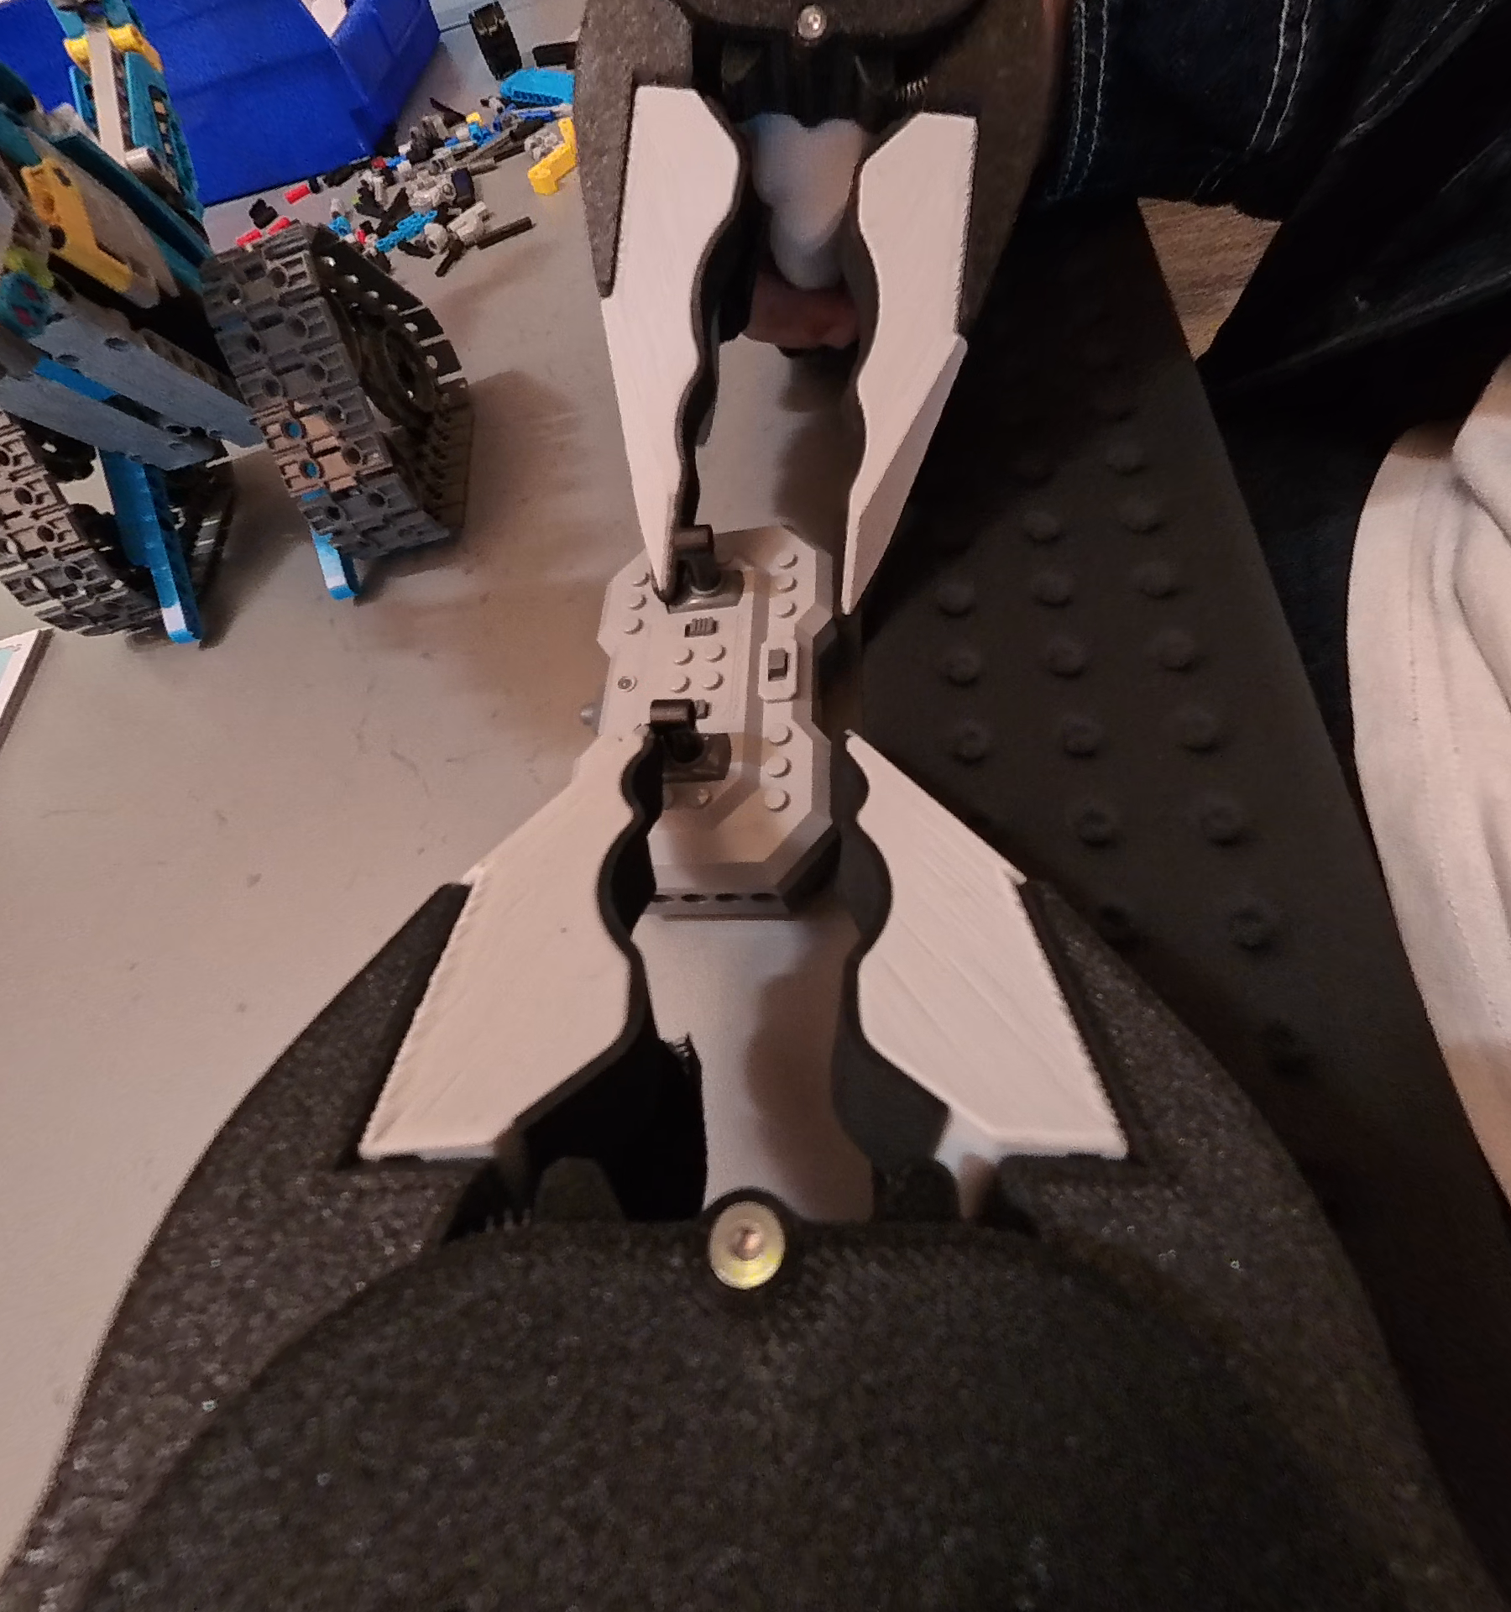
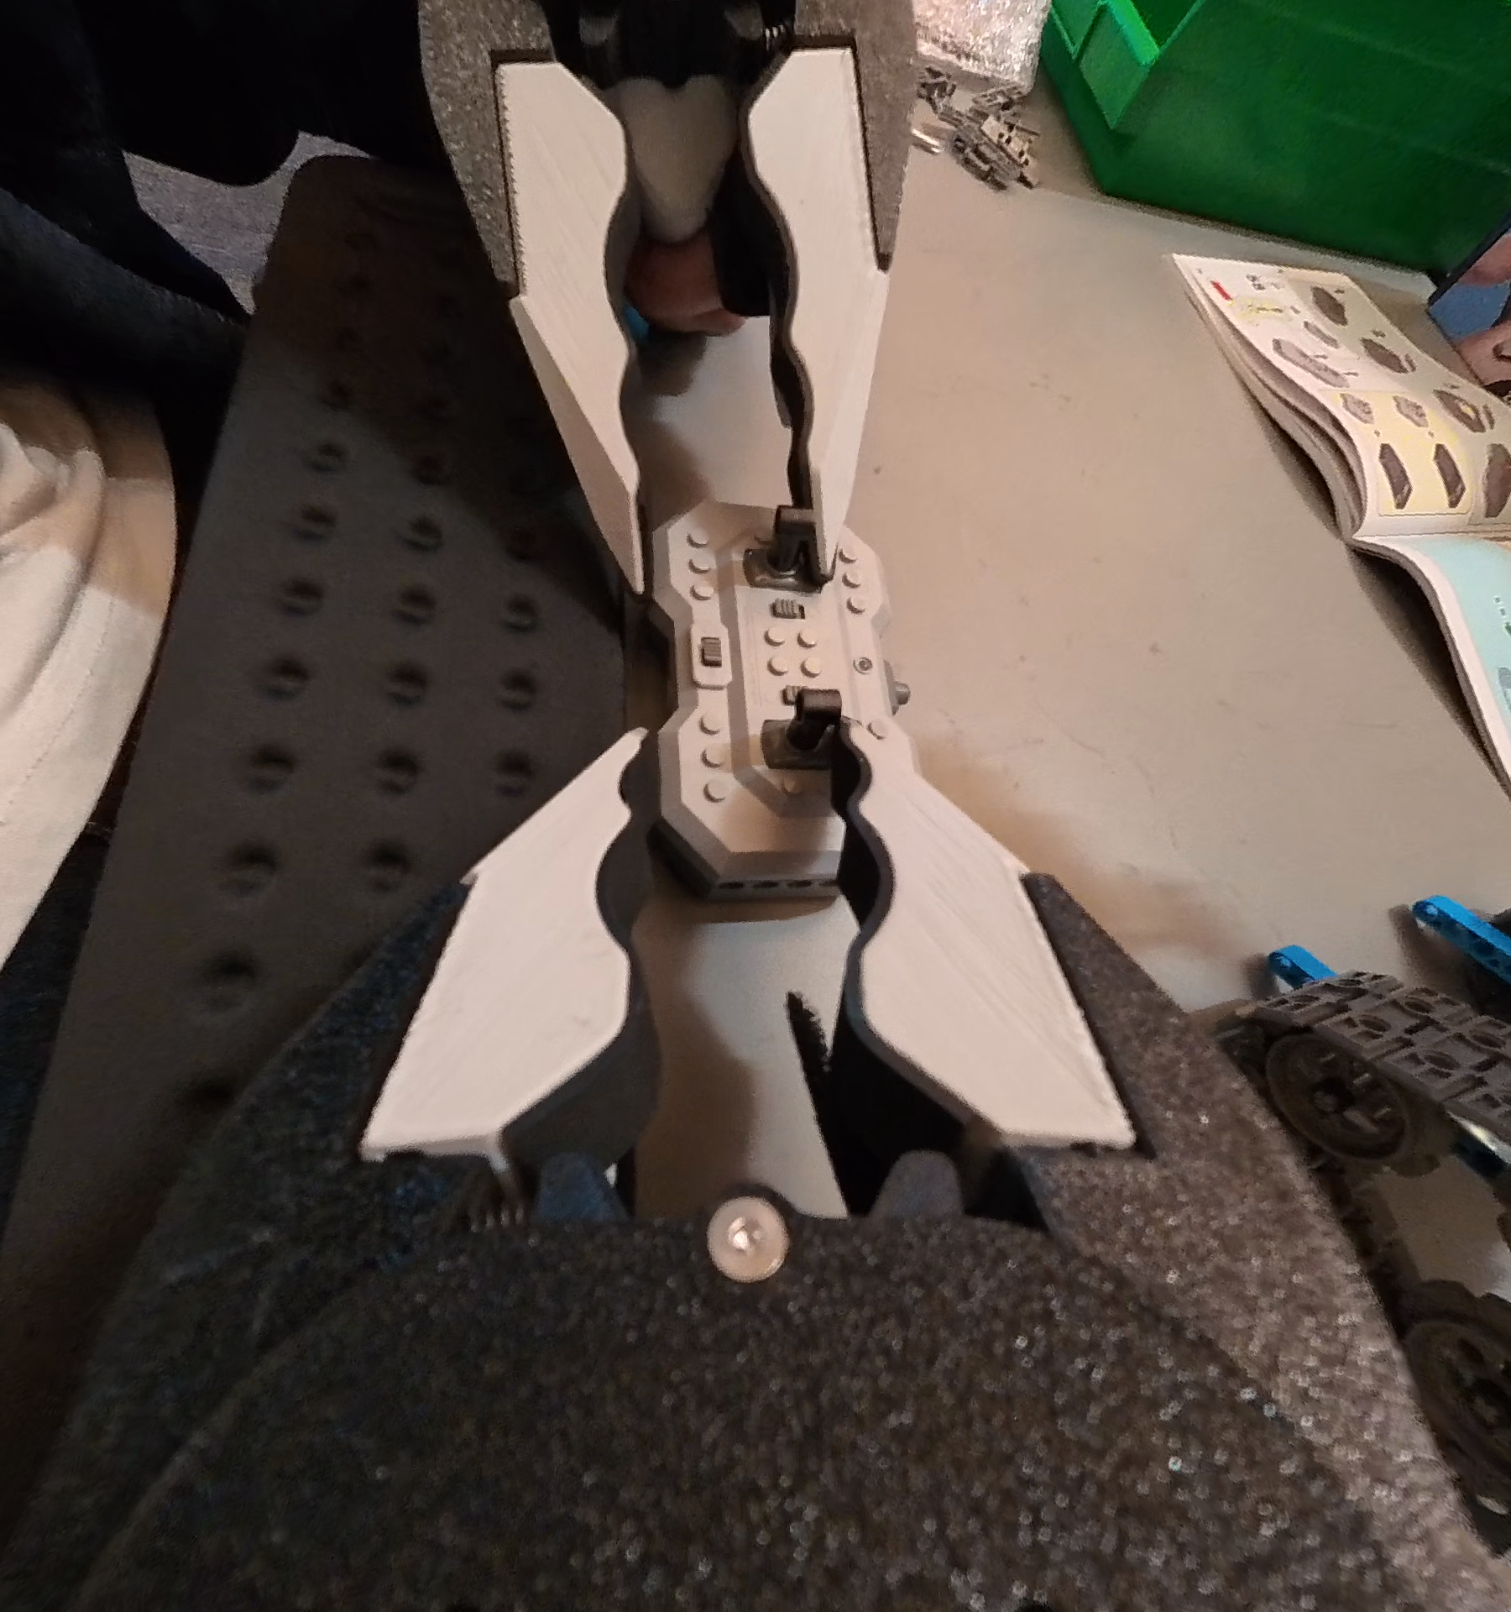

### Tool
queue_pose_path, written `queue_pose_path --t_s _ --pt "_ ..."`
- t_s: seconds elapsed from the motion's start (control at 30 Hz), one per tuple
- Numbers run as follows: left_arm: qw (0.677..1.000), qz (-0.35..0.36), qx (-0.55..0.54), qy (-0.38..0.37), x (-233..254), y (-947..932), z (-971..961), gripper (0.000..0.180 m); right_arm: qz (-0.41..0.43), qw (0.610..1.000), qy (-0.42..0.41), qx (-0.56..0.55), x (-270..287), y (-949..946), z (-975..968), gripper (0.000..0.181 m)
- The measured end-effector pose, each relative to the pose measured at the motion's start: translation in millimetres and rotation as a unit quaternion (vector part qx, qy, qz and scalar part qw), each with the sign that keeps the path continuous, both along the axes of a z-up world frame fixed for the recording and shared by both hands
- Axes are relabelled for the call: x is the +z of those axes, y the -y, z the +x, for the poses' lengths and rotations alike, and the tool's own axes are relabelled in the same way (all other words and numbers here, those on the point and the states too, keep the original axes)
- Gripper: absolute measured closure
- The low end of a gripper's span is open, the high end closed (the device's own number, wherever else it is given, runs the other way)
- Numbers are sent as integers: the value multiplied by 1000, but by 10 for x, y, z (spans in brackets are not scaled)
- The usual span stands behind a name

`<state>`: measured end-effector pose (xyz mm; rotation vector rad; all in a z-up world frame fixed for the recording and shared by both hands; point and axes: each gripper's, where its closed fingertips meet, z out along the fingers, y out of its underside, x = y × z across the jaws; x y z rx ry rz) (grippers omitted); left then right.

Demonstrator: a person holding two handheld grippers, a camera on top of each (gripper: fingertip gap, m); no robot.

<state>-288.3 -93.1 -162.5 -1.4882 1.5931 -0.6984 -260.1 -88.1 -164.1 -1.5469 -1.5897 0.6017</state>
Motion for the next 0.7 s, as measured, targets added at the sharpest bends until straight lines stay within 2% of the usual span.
queue_pose_path --t_s 0.3,0.43,0.5,0.63,0.7 --pt "999 -41 11 12 38 -21 13 144 -24 1000 -13 -7 15 -18 4 141" --pt "989 -126 35 67 194 -111 23 126 -126 987 -94 -26 222 -118 52 126" --pt "980 -174 60 79 200 -219 10 126 -158 981 -104 -53 218 -221 93 122" --pt "963 -252 79 57 84 -308 27 125 -204 975 -72 -55 81 -228 61 127" --pt "962 -260 73 44 43 -283 41 133 -215 972 -72 -58 71 -241 64 135"
